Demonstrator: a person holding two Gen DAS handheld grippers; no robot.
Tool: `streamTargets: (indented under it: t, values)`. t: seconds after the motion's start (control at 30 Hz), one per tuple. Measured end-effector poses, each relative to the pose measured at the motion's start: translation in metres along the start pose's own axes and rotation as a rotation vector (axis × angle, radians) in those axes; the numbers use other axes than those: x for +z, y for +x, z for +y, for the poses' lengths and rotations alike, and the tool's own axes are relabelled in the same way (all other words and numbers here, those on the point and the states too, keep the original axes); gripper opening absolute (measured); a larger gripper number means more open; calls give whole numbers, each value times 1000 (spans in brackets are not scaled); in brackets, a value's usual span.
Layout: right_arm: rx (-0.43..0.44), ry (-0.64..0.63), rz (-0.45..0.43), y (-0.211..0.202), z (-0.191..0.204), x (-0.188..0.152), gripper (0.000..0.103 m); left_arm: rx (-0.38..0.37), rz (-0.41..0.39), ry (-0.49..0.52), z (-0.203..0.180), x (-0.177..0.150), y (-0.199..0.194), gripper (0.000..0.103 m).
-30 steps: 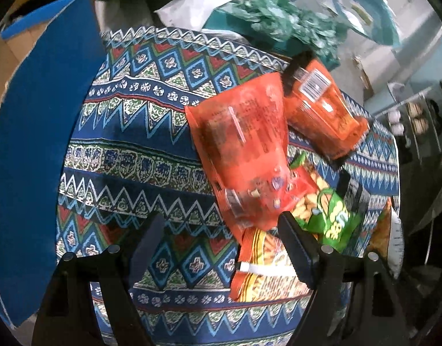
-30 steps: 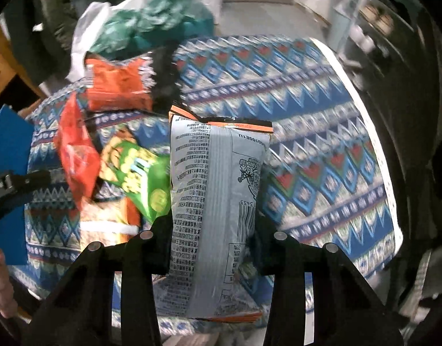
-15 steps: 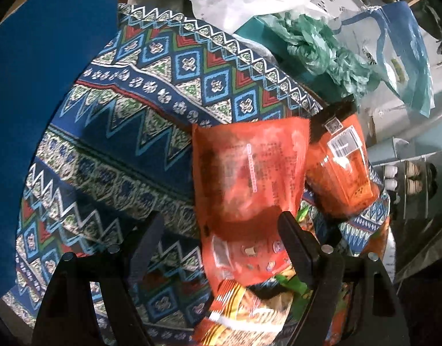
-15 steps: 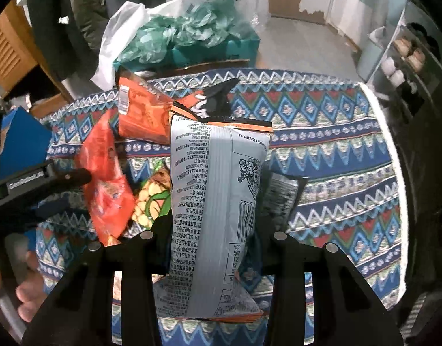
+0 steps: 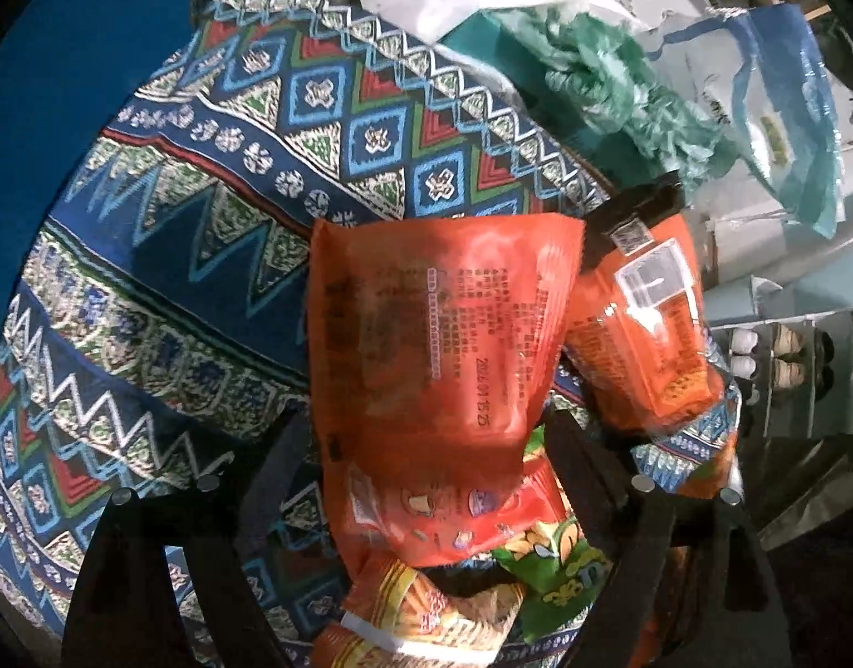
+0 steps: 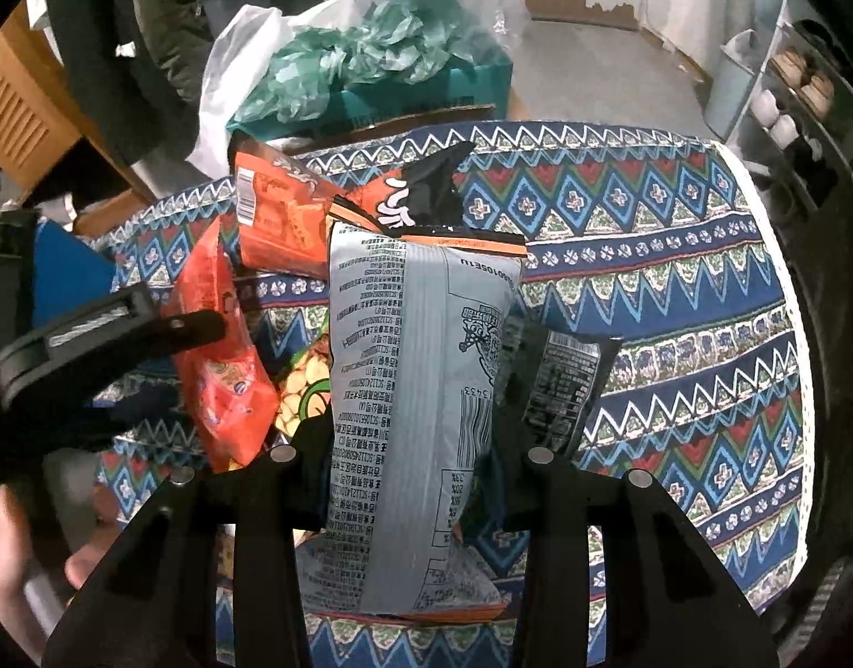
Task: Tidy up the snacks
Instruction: 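Grasp the red-orange bag with the left gripper while the right lifts the white bag, then lift both bags and carry them toward the cardboard box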
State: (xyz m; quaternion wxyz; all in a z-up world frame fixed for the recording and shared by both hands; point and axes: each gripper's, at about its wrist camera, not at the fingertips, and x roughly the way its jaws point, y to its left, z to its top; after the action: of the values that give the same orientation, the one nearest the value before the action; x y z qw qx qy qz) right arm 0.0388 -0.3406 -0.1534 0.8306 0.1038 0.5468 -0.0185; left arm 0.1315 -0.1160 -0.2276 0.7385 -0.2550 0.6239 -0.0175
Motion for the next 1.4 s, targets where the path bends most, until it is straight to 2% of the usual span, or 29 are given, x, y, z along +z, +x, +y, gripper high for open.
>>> streamTargets:
  t: [0.1, 0.23, 0.27, 0.3, 0.33, 0.4, 0.57, 0.67, 0.83, 1.4]
  values:
    - [8, 5, -2, -1, -2, 0, 39, 10, 3, 23, -5, 0, 5, 91]
    - [15, 10, 2, -1, -3, 1, 39, 74, 10, 111, -18, -2, 11, 91]
    - [15, 11, 5, 0, -3, 1, 39, 100, 8, 142, -22, -3, 12, 86]
    - [15, 11, 7, 0, -3, 0, 39, 129, 1, 170, -25, -4, 12, 76]
    - [17, 12, 9, 1, -3, 0, 39, 166, -10, 211, -28, -7, 12, 75]
    - [20, 16, 12, 1, -4, -1, 39, 163, -10, 242, -30, -9, 13, 63]
    - [23, 10, 8, -1, -1, 0, 39, 147, -24, 314, -33, -12, 5, 49]
    - [25, 2, 4, -3, 4, -1, 39, 156, -35, 366, -35, -14, -4, 47]
    - [29, -16, -5, -6, 13, -2, 39, 155, -51, 394, -28, -16, -19, 47]
    - [40, -84, -71, -35, 54, 1, 39, 165, -193, 500, -20, -23, -91, 47]
